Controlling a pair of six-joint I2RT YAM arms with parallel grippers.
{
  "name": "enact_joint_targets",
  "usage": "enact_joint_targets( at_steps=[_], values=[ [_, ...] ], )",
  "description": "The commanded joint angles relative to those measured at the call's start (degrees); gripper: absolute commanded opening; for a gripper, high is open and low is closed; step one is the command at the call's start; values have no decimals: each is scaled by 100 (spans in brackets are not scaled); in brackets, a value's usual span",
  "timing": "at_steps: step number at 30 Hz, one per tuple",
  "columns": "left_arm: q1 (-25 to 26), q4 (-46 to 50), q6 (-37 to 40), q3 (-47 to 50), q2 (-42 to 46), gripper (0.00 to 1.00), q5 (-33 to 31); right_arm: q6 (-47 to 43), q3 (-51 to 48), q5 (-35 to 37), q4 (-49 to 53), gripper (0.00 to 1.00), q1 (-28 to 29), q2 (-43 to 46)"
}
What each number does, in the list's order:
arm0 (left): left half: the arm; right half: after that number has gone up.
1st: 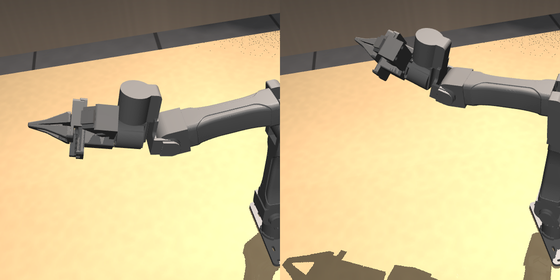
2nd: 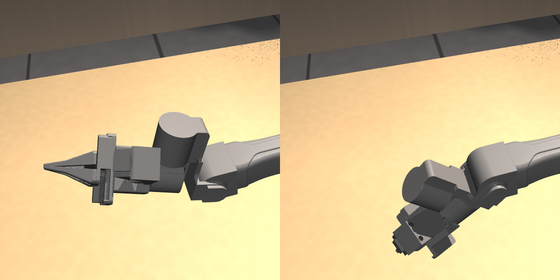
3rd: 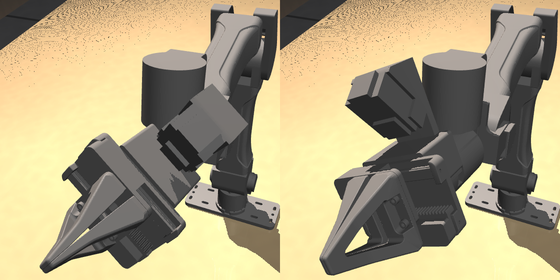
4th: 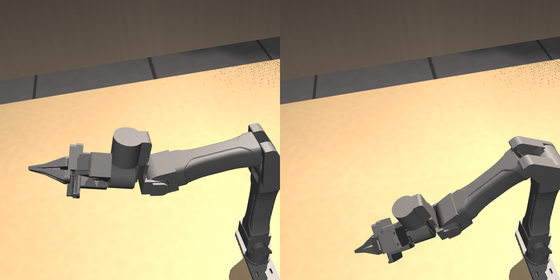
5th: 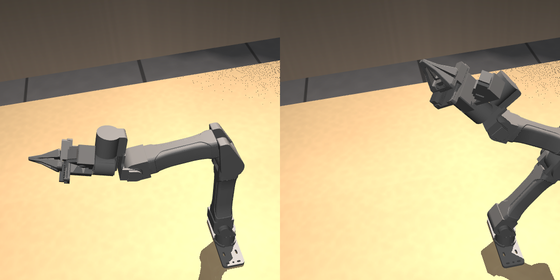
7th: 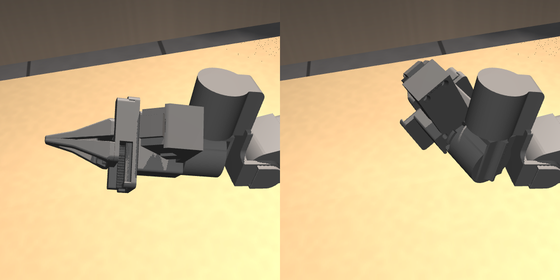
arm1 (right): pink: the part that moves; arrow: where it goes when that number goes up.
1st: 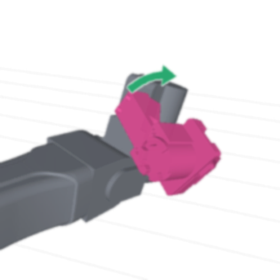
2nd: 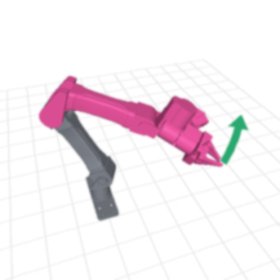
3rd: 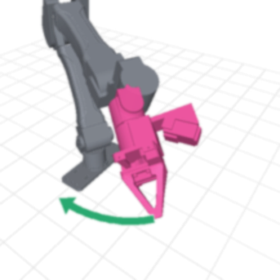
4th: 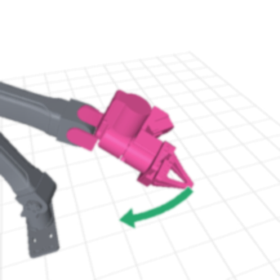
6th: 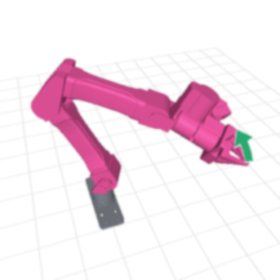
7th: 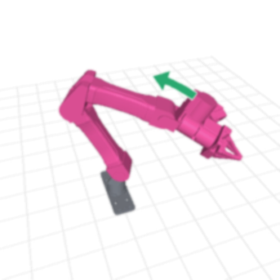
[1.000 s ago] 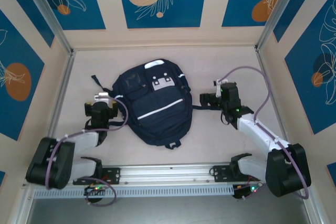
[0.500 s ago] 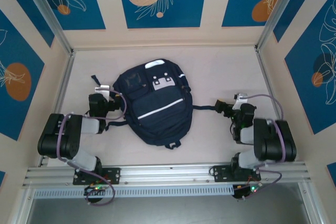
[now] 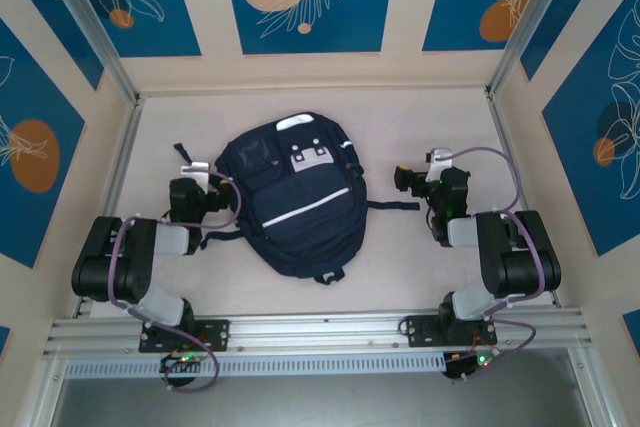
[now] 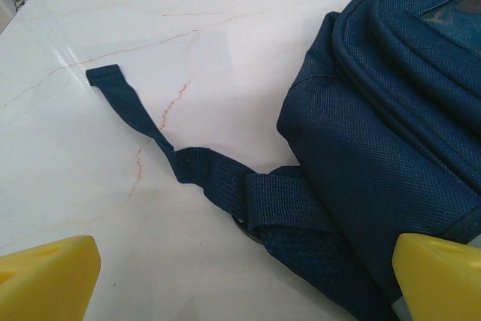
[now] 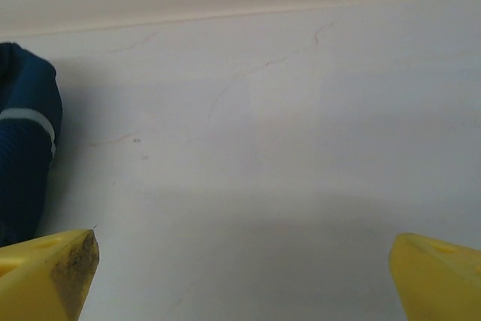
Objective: Pack books, pencil case, and school supplies into a backpack
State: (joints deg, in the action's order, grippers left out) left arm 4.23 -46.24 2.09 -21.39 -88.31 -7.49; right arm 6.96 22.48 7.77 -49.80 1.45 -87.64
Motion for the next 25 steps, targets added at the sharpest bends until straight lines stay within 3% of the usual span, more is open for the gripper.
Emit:
enact_joint_targets(
  at_steps=[1, 25],
  values=[
    [-2, -213, 46, -129, 33, 99, 371, -126, 66, -322, 189, 99, -145, 27],
    [-10, -186, 49, -144, 34, 100, 397, -125, 63, -333, 181, 99, -145, 22]
  ],
)
